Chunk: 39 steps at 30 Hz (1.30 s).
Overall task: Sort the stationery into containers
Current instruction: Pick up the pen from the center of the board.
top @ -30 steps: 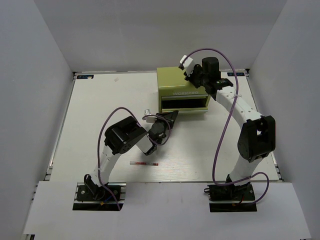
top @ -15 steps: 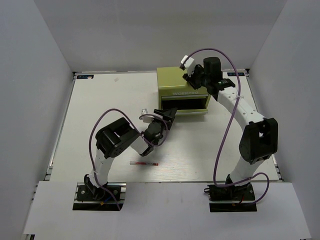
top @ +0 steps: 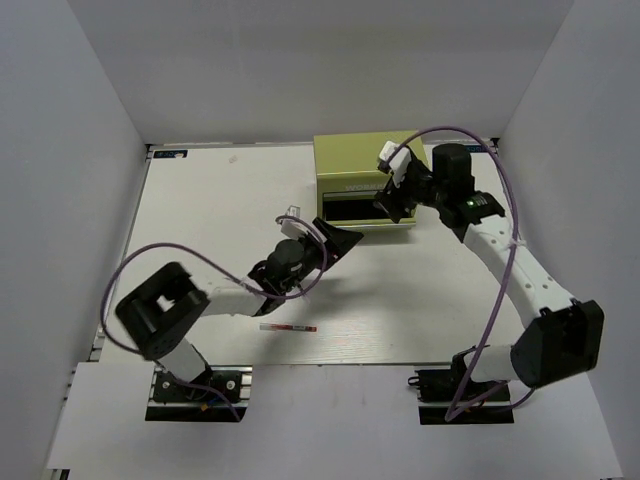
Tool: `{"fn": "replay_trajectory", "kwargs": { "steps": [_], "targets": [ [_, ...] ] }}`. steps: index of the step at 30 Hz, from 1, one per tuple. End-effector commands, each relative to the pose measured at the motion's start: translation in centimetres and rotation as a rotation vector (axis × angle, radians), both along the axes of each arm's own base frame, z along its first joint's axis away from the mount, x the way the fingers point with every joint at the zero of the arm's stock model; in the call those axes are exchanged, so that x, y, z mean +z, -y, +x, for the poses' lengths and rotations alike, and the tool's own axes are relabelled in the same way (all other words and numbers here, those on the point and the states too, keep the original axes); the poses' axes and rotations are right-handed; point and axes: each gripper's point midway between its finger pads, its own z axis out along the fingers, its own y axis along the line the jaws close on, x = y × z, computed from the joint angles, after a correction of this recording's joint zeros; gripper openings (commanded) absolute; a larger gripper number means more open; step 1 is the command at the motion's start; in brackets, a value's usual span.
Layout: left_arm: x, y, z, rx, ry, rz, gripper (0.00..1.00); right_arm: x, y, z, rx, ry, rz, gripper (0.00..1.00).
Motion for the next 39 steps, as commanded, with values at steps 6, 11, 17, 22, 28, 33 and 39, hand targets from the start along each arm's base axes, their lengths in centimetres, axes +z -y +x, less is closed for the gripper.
{"fn": "replay_trajectory", "kwargs": {
  "steps": [6,11,17,22,28,33,39],
  "targets": [
    [-4.4,-10.6,-6.2,0.067,-0.188,0.402,1.0,2.2,-2.2,-5.8,0.168,-0.059,0.177,0.57],
    [-2.5,-16.4,-7.0,0.2,-0.164,0.569,1.0,-2.4,-4.9,-11.3,0.364,-0.339,0.168,0.22],
    [-1.2,-21.5,-9.2,0.269,-0.193,0.717,0.72,-7.6,-9.6,-13.8,0.373,-0.534,0.055,0.24],
    [0.0,-22.8,-11.2,0.256,-0.182,0.636,0.28,-10.0,-12.7,-15.4,0.34,-0.531,-0.05,0.38],
    [-0.8,-24.4,-13.4,0.221,-0.197,0.638,0.51,-15.0,-15.6,-15.9,0.198,-0.643,-0.163,0.41],
    [-0.1,-25.3,-14.0,0.228,-0.213,0.669,0.7,-17.9,-18.4,-15.9,0.169,-0.658,-0.222,0.52],
    [0.1,-25.9,-14.1,0.238,-0.221,0.706,0.72,-18.9,-21.0,-14.5,0.123,-0.654,-0.227,0.58]
  ]
}}
